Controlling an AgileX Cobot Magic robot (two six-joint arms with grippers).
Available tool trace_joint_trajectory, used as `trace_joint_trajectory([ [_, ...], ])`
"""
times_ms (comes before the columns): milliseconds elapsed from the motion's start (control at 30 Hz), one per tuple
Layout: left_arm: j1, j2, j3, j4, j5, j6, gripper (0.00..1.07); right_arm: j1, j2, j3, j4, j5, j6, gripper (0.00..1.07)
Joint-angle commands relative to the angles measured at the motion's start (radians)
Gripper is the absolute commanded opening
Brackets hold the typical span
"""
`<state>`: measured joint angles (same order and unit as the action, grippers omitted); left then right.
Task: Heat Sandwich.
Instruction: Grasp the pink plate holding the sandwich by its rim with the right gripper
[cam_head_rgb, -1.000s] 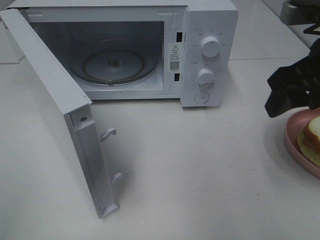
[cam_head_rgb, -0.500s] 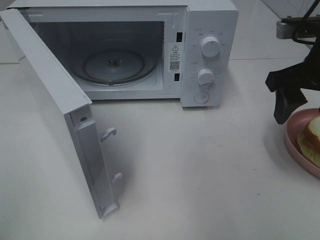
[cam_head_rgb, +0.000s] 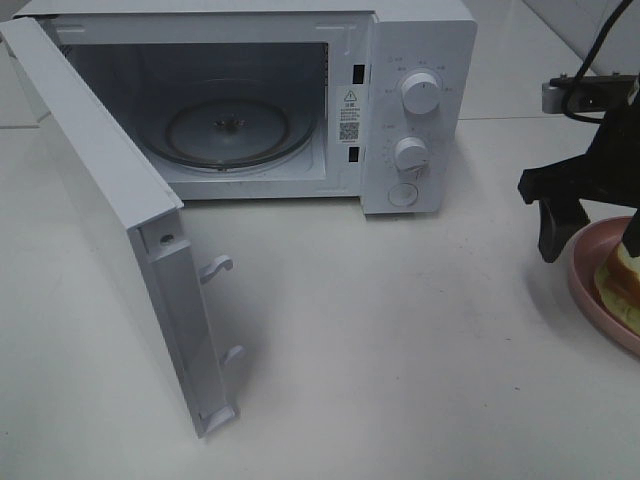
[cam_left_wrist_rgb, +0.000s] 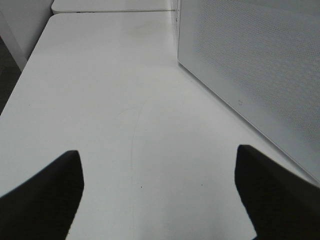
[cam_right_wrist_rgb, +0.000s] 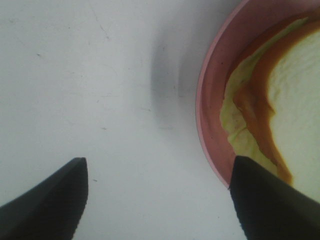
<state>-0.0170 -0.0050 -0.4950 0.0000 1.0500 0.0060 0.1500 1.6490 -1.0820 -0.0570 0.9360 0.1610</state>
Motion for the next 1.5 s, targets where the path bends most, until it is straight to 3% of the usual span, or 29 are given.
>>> trace_joint_trajectory([
  [33, 0.0, -0.021, 0.003, 0.0, -0.013, -0.001, 0.76, -0.011, 0.036, -0.003, -0.007, -0.028, -0.002, 0.76],
  [500, 0.0, -0.021, 0.003, 0.0, -0.013, -0.001, 0.76, -0.08, 0.141, -0.002, -0.02, -0.138, -0.002, 0.74],
  [867, 0.0, -0.021, 0.003, 0.0, -0.013, 0.0, 0.76, -0.08, 0.158, 0.05, -0.016, -0.269, -0.001, 0.67],
  [1500, 0.0, -0.021, 0.003, 0.0, -0.013, 0.0, 0.76, -0.08, 0.257, 0.05, -0.088, -0.282, 0.055, 0.63],
])
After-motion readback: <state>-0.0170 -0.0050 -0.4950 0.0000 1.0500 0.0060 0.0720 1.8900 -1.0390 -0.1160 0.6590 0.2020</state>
